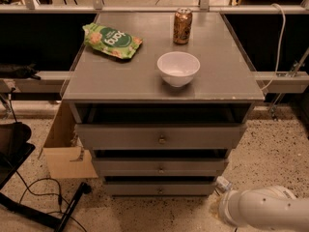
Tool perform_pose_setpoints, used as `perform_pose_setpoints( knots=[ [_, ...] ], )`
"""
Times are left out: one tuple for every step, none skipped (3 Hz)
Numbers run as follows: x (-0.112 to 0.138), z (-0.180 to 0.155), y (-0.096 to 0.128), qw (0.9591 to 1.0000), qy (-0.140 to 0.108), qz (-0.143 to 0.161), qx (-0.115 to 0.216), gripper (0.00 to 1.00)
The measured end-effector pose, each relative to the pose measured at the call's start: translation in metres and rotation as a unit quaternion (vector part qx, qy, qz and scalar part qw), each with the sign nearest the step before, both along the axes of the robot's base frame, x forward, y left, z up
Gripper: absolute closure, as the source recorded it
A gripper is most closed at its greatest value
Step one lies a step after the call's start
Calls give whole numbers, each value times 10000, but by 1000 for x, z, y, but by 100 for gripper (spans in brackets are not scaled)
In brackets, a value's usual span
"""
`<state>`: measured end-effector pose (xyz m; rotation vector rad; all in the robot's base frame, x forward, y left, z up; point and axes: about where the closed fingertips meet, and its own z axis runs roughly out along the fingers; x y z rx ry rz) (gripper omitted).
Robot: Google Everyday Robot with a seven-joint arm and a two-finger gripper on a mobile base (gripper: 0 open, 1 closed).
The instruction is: Close middle drawer
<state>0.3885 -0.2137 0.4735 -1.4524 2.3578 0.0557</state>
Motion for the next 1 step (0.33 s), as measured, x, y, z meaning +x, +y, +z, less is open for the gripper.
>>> perform_pose_setpoints(
  knots=[
    [-48, 27, -19, 9990, 136, -110, -421, 100]
  ],
)
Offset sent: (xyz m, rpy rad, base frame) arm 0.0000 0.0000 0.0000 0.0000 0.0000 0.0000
